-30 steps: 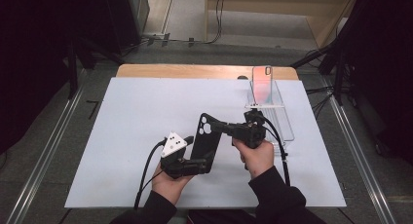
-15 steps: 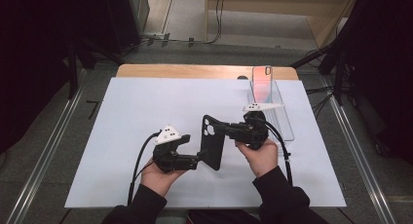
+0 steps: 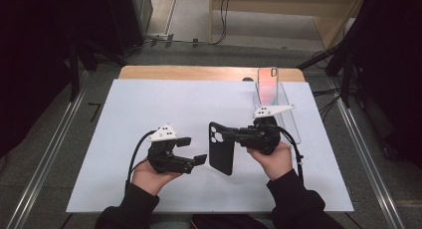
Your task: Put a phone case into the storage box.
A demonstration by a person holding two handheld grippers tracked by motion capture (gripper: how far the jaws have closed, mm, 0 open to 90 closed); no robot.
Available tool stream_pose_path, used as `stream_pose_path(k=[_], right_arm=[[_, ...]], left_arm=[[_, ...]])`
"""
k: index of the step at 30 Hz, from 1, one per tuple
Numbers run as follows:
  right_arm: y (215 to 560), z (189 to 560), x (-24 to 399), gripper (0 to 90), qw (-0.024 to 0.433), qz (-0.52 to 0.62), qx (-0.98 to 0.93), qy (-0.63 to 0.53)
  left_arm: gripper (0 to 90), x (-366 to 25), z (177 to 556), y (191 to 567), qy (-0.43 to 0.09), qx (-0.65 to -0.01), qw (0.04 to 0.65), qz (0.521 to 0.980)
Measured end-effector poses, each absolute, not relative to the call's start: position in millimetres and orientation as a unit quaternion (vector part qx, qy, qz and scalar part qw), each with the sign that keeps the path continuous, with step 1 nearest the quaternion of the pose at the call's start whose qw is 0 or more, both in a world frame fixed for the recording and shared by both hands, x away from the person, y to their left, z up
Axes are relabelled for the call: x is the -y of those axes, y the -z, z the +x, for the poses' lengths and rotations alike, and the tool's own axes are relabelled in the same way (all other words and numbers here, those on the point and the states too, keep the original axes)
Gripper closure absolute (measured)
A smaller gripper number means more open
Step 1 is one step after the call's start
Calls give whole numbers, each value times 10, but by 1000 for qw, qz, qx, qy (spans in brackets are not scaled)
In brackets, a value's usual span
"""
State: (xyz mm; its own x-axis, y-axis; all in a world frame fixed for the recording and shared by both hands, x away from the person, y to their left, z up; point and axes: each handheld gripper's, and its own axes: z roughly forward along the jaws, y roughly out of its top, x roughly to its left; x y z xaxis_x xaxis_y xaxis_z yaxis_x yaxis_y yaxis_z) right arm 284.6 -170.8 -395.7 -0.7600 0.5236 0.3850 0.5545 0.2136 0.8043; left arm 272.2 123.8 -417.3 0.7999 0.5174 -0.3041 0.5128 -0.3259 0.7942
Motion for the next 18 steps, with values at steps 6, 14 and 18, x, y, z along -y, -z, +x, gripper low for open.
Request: stream_pose_path(k=[6, 14, 18], right_arm=[[3956, 2836, 1781, 773, 19, -331, 780, 530], [3970, 2812, 1785, 773, 27, -313, 787, 531], [3976, 2801, 1783, 773, 33, -301, 789, 534]], left_arm=[[244, -1260, 2742, 4089, 10, -299, 491, 818], [326, -1215, 2745, 4028, 22, -256, 503, 825], [317, -1194, 2793, 4025, 33, -252, 488, 835]])
